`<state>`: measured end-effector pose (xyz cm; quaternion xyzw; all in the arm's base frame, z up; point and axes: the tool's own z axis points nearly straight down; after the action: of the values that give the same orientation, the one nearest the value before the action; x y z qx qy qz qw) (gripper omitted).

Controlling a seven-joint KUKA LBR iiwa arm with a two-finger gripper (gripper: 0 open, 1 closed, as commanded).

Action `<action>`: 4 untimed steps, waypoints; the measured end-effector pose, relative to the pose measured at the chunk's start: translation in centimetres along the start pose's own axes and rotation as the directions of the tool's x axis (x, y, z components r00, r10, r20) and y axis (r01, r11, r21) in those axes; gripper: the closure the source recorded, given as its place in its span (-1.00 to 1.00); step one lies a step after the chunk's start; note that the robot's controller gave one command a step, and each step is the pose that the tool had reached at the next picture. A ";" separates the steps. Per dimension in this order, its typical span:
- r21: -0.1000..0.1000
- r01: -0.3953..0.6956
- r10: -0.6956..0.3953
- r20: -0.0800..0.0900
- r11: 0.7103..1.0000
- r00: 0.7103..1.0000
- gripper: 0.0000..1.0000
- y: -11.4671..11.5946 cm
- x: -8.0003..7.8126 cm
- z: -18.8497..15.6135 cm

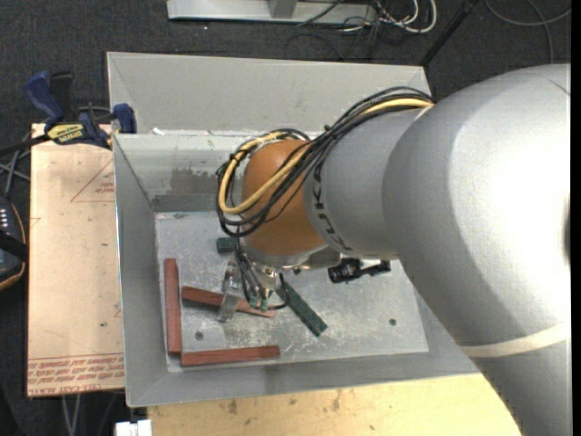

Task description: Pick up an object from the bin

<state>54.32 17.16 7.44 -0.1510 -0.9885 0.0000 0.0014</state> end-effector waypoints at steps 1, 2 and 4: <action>0.004 0.000 0.000 -0.005 1.000 1.000 1.00 -0.1 0.2 -1.8; -0.001 0.000 0.000 0.001 1.000 1.000 1.00 0.0 0.0 -3.9; 0.000 0.001 -0.001 0.000 1.000 1.000 1.00 0.0 0.1 -7.3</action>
Offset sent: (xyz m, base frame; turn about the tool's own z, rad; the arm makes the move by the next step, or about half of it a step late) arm -0.0001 -0.0001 0.0032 0.0000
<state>54.26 17.14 14.74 -0.1506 -0.9886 0.0001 0.0013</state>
